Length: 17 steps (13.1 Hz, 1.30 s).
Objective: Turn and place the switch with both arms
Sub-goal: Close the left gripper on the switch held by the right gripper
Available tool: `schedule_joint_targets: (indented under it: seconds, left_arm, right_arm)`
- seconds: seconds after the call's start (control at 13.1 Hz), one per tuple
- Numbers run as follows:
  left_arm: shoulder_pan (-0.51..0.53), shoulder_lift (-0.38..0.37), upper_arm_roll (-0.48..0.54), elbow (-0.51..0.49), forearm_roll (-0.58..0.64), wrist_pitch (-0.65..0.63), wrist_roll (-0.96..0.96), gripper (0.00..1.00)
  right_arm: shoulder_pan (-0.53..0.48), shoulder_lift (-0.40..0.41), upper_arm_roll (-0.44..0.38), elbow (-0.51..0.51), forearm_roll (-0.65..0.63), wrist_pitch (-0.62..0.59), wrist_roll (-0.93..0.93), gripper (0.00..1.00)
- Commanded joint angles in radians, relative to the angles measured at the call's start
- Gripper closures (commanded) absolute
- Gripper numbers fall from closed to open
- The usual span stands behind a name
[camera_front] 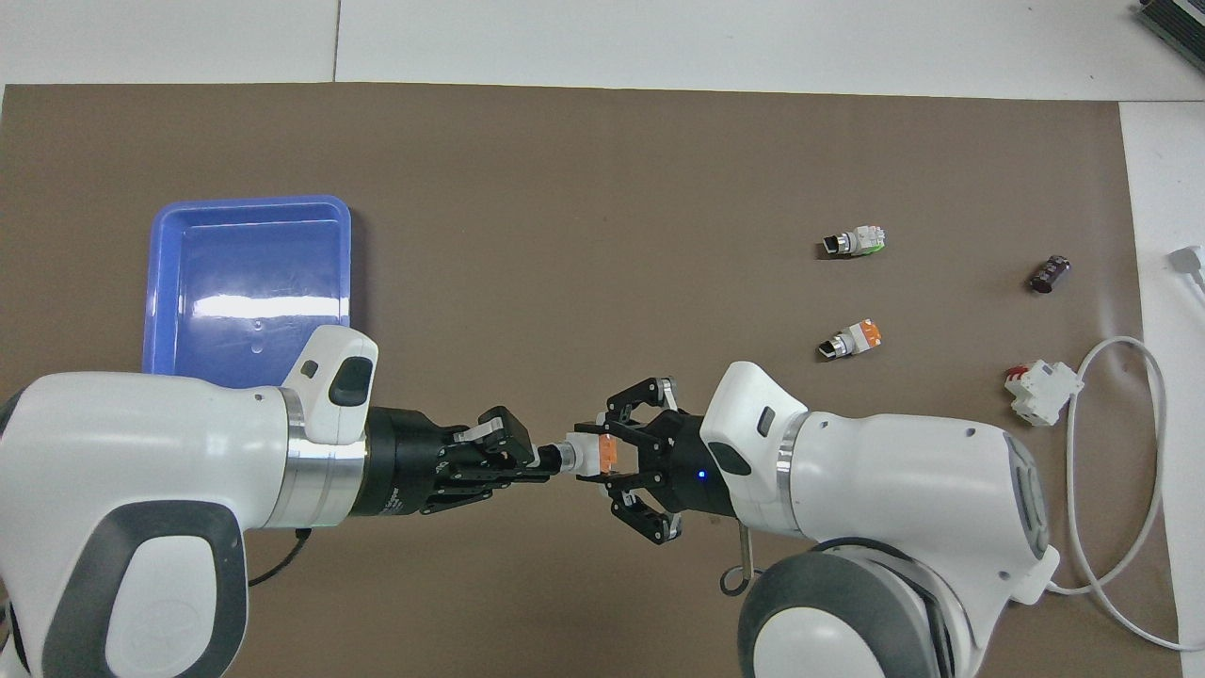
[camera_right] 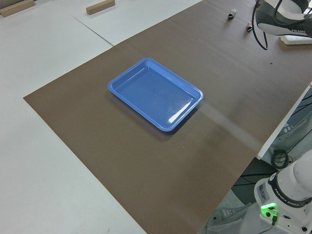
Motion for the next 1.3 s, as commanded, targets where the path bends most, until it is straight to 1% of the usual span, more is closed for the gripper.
schedule_joint_targets:
  seconds: [0.0,0.15,0.31,0.46,0.61,0.69,0.77,0.92,1.0,1.15,1.23]
  left_arm:
    - [-0.028,-0.02,0.002,-0.022,-0.005,0.021,0.037,1.0]
    - [-0.028,-0.02,0.002,-0.022,-0.003,0.024,0.084,1.0]
    - [-0.028,-0.019,0.002,-0.022,-0.003,0.021,0.237,1.0]
    - [-0.03,-0.016,-0.002,-0.014,0.003,0.021,0.276,1.0]
    - [-0.033,-0.017,-0.044,-0.017,0.003,0.024,0.404,1.0]
    - [-0.033,-0.017,-0.045,-0.014,0.005,0.019,0.458,1.0]
    - [-0.033,-0.016,-0.047,-0.011,0.024,0.015,0.503,1.0]
    - [-0.042,-0.016,-0.059,0.001,0.142,0.009,0.543,1.0]
    - [-0.044,-0.016,-0.059,0.001,0.175,0.012,0.578,1.0]
    - [-0.028,-0.016,-0.056,-0.001,0.179,0.009,0.693,1.0]
    - [-0.002,-0.016,-0.056,-0.004,0.179,0.006,0.776,1.0]
  right_arm:
    - [-0.003,-0.018,0.003,-0.007,0.029,0.021,0.022,1.0]
    - [-0.003,-0.019,0.003,-0.009,0.029,0.023,0.019,1.0]
    - [-0.003,-0.018,0.003,-0.007,0.029,0.024,0.021,1.0]
    - [-0.003,-0.018,0.003,-0.007,0.029,0.024,0.021,1.0]
    - [-0.003,-0.019,0.002,-0.007,0.028,0.024,0.021,1.0]
    - [-0.003,-0.019,0.001,-0.007,0.028,0.024,0.021,1.0]
    - [-0.003,-0.018,0.001,-0.009,0.028,0.023,0.021,1.0]
    - [-0.003,-0.019,0.001,-0.007,0.028,0.023,0.022,1.0]
    - [-0.003,-0.018,0.001,-0.009,0.028,0.023,0.022,1.0]
    - [-0.003,-0.019,0.001,-0.009,0.028,0.023,0.036,1.0]
    - [-0.003,-0.019,0.003,-0.007,0.026,0.024,0.039,1.0]
